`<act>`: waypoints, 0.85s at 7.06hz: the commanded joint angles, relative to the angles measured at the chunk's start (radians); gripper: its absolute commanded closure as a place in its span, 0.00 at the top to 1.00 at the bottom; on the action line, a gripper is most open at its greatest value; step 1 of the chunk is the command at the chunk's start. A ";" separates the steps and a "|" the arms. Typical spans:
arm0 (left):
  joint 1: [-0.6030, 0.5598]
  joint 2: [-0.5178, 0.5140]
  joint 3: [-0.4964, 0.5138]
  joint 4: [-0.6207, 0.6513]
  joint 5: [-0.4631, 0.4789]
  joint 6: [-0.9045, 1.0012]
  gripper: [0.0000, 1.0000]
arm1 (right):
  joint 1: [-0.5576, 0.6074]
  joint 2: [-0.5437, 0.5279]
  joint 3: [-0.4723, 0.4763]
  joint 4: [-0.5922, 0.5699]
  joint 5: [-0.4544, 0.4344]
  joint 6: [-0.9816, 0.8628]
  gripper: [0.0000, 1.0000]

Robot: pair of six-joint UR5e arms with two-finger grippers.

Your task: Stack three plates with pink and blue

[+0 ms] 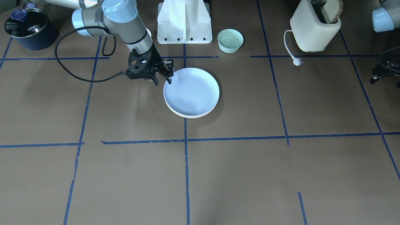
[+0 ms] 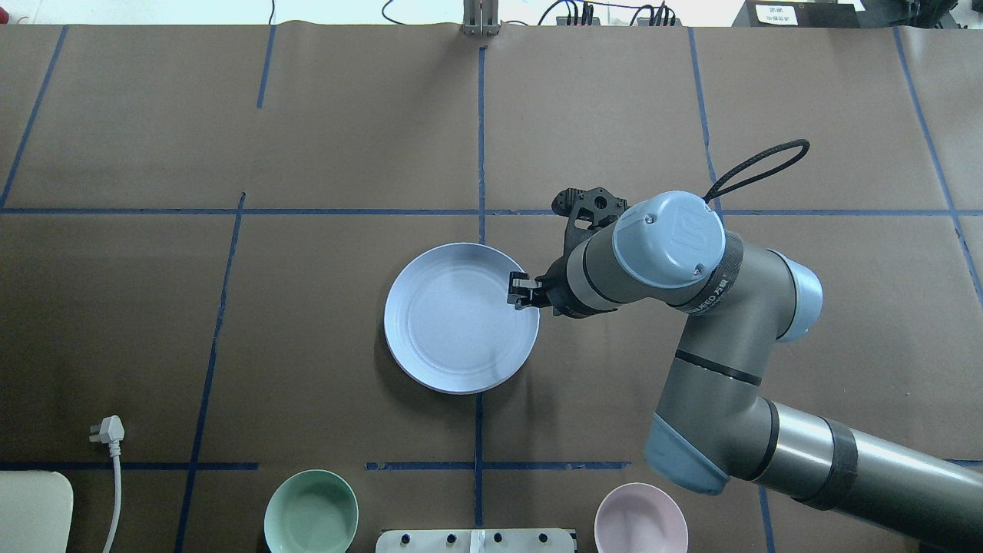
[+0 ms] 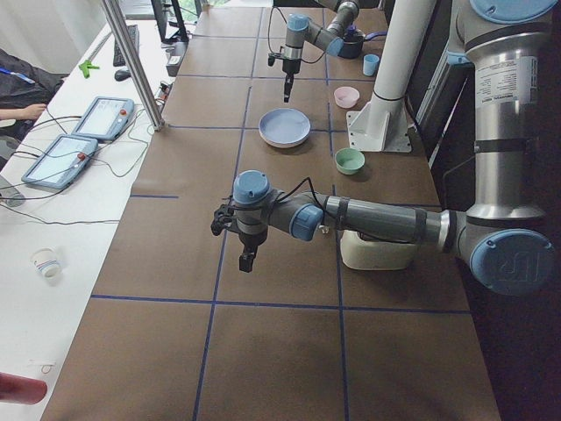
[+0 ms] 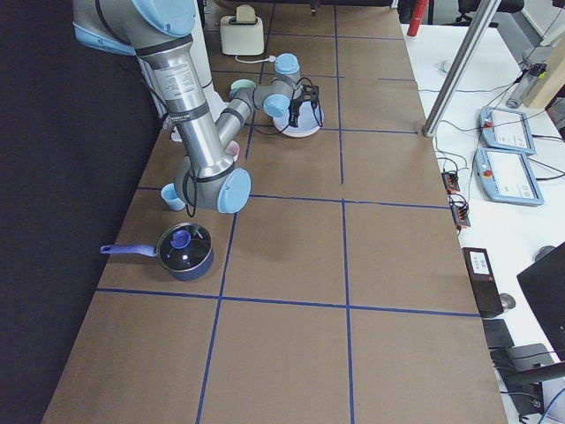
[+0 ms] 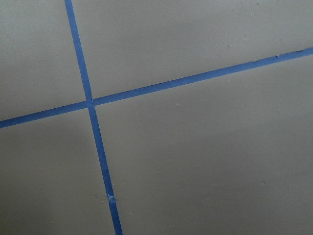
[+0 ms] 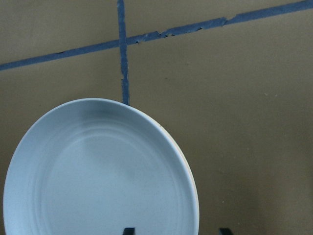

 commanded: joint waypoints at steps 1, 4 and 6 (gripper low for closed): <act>-0.027 0.012 0.006 0.012 -0.002 -0.001 1.00 | 0.127 -0.018 0.020 -0.078 0.064 -0.098 1.00; -0.164 0.026 0.021 0.128 -0.062 0.130 1.00 | 0.449 -0.150 0.080 -0.321 0.286 -0.737 1.00; -0.210 0.007 0.035 0.242 -0.057 0.255 1.00 | 0.638 -0.247 0.043 -0.389 0.351 -1.046 1.00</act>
